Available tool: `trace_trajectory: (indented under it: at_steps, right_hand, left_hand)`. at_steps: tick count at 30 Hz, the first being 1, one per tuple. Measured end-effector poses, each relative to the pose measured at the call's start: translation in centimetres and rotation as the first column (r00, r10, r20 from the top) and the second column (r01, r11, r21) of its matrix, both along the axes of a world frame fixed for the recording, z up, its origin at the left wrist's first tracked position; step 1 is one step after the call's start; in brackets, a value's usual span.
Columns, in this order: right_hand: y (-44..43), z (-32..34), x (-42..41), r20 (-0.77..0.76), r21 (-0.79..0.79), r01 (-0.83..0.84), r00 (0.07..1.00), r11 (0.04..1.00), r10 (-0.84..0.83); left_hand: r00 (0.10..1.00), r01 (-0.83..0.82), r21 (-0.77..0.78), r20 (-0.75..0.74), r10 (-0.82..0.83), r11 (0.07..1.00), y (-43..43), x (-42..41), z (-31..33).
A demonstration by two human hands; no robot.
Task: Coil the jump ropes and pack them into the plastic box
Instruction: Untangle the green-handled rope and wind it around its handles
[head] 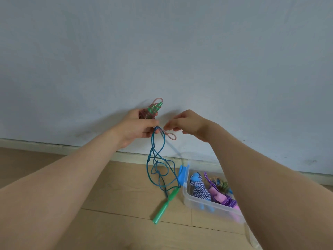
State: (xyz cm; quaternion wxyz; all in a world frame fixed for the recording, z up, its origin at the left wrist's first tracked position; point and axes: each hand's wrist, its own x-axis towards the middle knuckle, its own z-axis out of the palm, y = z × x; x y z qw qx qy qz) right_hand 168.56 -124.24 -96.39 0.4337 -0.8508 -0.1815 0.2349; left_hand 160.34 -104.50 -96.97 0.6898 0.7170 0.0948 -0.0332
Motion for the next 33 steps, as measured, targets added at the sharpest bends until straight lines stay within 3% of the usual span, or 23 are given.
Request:
trace_trajectory:
  at_steps: [4, 7, 10, 13, 17, 21, 24, 27, 31, 33]
  right_hand:
    - [1.1, 0.2, -0.7, 0.035, -0.035, -0.126, 0.991, 0.991, 0.127]
    - [1.6, 0.1, -1.0, 0.188, 0.009, -0.090, 0.978, 0.996, 0.087]
    - [2.0, 0.2, -0.8, 0.284, -0.046, -0.085, 0.954, 0.995, 0.095]
    - [2.1, -0.2, -0.9, 0.239, -0.066, -0.123, 0.961, 0.990, 0.135]
    - [2.2, -0.7, -0.6, 0.252, -0.048, -0.056, 0.965, 0.997, 0.066]
    - [2.2, 0.1, -0.4, 0.097, 0.108, 0.158, 0.981, 0.982, -0.168]
    - [0.7, 1.1, 0.0, -0.109, 0.364, 0.338, 0.941, 0.868, -0.320]
    - [0.4, 1.7, -1.1, -0.253, 0.540, 0.404, 0.914, 0.738, -0.316]
    - [3.9, 2.7, -3.4, -0.418, 0.681, 0.512, 0.859, 0.524, -0.297]
    - [5.4, 3.2, -4.1, -0.448, 0.677, 0.545, 0.838, 0.495, -0.312]
  left_hand:
    - [0.999, -0.034, -0.010, 0.020, 0.034, 0.999, -0.3, 0.2, -0.2]
    - [0.992, -0.122, 0.018, 0.030, 0.121, 0.992, -0.7, 0.4, -0.2]
    - [0.985, -0.170, 0.058, 0.005, 0.170, 0.984, -1.0, 0.6, -0.1]
    - [0.981, -0.189, 0.123, -0.010, 0.191, 0.974, -1.1, 0.6, -0.2]
    - [0.969, -0.234, 0.156, -0.039, 0.243, 0.960, -1.6, 1.1, -0.2]
    - [0.928, -0.350, 0.254, -0.039, 0.372, 0.901, -0.7, 1.4, -0.7]
    - [0.904, -0.378, 0.355, -0.059, 0.424, 0.855, 1.2, 0.9, -1.5]
    - [0.890, -0.357, 0.489, -0.081, 0.448, 0.796, 3.0, 0.3, -2.2]
    - [0.872, -0.327, 0.549, -0.138, 0.470, 0.769, 4.0, 0.1, -2.6]
    - [0.873, -0.319, 0.580, -0.128, 0.470, 0.750, 3.8, 0.2, -2.4]
